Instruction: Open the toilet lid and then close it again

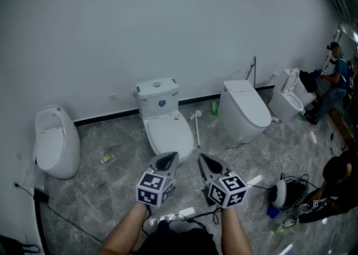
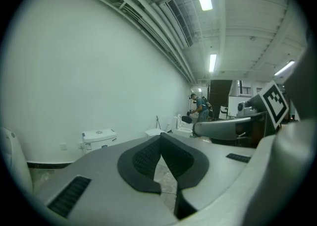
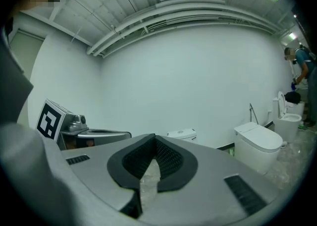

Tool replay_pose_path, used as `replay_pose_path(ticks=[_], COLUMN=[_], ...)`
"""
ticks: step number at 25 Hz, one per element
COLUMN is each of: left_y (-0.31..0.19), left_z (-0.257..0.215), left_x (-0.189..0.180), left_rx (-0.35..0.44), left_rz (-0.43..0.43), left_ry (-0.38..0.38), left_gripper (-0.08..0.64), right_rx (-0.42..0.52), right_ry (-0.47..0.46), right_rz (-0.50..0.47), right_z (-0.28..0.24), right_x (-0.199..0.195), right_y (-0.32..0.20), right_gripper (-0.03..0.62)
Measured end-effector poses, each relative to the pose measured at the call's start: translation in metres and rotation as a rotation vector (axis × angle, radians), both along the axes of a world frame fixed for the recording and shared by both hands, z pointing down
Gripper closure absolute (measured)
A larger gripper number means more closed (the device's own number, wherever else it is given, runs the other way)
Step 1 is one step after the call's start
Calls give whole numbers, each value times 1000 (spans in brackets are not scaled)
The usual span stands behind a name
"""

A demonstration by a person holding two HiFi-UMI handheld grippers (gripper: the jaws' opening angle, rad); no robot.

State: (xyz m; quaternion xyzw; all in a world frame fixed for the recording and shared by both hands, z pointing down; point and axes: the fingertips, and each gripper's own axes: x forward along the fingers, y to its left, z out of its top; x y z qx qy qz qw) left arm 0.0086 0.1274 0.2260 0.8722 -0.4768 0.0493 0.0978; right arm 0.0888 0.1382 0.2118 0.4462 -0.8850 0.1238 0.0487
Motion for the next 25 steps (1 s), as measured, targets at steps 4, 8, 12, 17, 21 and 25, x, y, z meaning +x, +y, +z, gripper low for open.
replay_pose_path(ticks=[4,8,12,17,21,25], left_y=[-19,-41,-71,-108,-136,-160], left_z=[21,49,77,119,157,192], left_x=[-10,-16,-23,-16,-11,-9], left_rx=[-37,-90,-139,-203,-266,-301], left_rz=[1,-5,-33,-45,-59,-84], left_ry=[-14,-24,-33,-68,-115,-138], left_gripper=[554,554,554,554,554,554], right_rx=[-39,-85,-129,-184,-251,-322], right_ry=[2,15,16,41,59,80], right_rz=[24,39,38,78,110,123], right_z=[21,48,79,126,171,218], right_x=[-4,-5,-5,10,22,32], right_y=[-15,-39,-67,-108,-149,-173], right_gripper=[581,581,581,581,581,581])
